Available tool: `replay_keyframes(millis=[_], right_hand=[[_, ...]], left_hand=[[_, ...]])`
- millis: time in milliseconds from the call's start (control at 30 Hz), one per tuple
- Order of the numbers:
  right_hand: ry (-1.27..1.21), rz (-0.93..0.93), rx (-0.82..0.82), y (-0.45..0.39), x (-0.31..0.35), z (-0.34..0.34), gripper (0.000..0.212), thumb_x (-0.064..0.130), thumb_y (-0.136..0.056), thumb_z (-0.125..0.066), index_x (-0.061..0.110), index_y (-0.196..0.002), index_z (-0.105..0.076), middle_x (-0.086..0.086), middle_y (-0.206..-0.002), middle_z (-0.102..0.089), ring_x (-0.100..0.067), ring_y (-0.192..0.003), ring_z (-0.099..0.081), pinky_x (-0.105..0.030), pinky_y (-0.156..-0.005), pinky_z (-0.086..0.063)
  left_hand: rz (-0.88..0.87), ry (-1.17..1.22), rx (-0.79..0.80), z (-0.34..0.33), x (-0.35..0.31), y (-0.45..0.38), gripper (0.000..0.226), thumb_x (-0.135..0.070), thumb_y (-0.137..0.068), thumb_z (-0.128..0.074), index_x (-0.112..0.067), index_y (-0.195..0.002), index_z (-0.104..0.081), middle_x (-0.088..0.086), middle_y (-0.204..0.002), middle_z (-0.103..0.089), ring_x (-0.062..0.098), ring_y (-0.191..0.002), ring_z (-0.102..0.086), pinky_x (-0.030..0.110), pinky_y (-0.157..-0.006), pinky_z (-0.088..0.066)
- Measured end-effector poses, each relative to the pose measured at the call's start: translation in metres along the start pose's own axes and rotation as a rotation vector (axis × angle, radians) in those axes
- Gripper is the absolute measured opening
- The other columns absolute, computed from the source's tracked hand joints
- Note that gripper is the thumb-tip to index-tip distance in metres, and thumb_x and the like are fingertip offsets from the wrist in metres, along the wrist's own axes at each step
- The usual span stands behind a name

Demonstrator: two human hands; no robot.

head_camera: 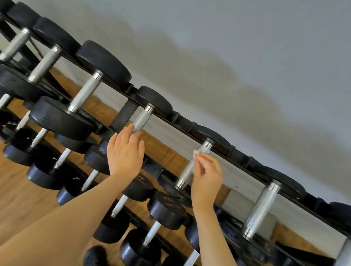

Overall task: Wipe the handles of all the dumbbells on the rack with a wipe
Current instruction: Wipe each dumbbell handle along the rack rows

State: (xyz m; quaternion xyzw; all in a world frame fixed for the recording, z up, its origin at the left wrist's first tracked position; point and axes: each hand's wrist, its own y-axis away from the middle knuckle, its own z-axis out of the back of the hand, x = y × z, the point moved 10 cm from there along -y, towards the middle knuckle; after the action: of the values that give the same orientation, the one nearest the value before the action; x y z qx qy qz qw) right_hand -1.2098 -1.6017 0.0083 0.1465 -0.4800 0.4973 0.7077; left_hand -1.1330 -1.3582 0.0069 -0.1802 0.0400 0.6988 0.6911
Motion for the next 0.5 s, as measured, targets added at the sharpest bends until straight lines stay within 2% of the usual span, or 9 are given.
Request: replay_keyframes(millis=[67, 167, 267, 333, 500], right_hand=[[-0.027, -0.009, -0.042, -0.003, -0.003, 0.005, 0.019, 0.011, -0.090, -0.063, 0.013, -0.106, -0.072, 0.007, -0.105, -0.062, -0.010, -0.100, -0.058, -0.014, -0.087, -0.045], [-0.061, -0.015, -0.128, -0.008, -0.004, 0.015, 0.019, 0.008, -0.090, -0.063, 0.010, -0.106, -0.071, 0.005, -0.105, -0.061, -0.010, -0.100, -0.057, -0.009, -0.087, -0.042], [-0.066, -0.032, -0.150, -0.013, -0.007, 0.013, 0.019, 0.011, -0.091, -0.061, 0.010, -0.107, -0.071, -0.001, -0.107, -0.064, -0.014, -0.102, -0.058, -0.022, -0.089, -0.048], [-0.080, -0.044, -0.156, -0.013, -0.009, 0.011, 0.019, 0.011, -0.090, -0.062, 0.010, -0.107, -0.071, -0.001, -0.108, -0.064, -0.015, -0.103, -0.058, -0.024, -0.089, -0.049], [0.034, -0.032, -0.199, 0.001, -0.009, 0.012, 0.021, 0.008, -0.085, -0.068, 0.010, -0.106, -0.072, 0.000, -0.107, -0.070, -0.018, -0.101, -0.058, -0.001, -0.092, -0.029]], left_hand=[[-0.016, -0.023, -0.015, -0.001, -0.001, 0.001, 0.029, -0.022, -0.100, -0.050, -0.010, -0.121, -0.065, 0.013, -0.144, -0.052, 0.030, -0.134, -0.046, 0.048, -0.115, -0.028], [-0.053, -0.054, -0.023, -0.003, -0.001, 0.001, 0.028, -0.022, -0.099, -0.051, -0.011, -0.119, -0.068, 0.012, -0.142, -0.053, 0.029, -0.133, -0.047, 0.049, -0.113, -0.031], [-0.097, -0.051, -0.035, 0.000, -0.002, 0.004, 0.027, -0.021, -0.097, -0.056, -0.012, -0.120, -0.067, 0.013, -0.143, -0.052, 0.033, -0.127, -0.051, 0.051, -0.107, -0.036], [-0.152, -0.034, -0.032, 0.004, -0.003, 0.004, 0.028, -0.018, -0.096, -0.057, -0.013, -0.123, -0.064, 0.014, -0.145, -0.048, 0.036, -0.123, -0.052, 0.053, -0.102, -0.040], [-0.255, -0.073, 0.000, 0.010, 0.011, -0.009, 0.030, -0.013, -0.095, -0.059, -0.008, -0.124, -0.063, 0.019, -0.147, -0.044, 0.040, -0.128, -0.048, 0.055, -0.102, -0.039]])
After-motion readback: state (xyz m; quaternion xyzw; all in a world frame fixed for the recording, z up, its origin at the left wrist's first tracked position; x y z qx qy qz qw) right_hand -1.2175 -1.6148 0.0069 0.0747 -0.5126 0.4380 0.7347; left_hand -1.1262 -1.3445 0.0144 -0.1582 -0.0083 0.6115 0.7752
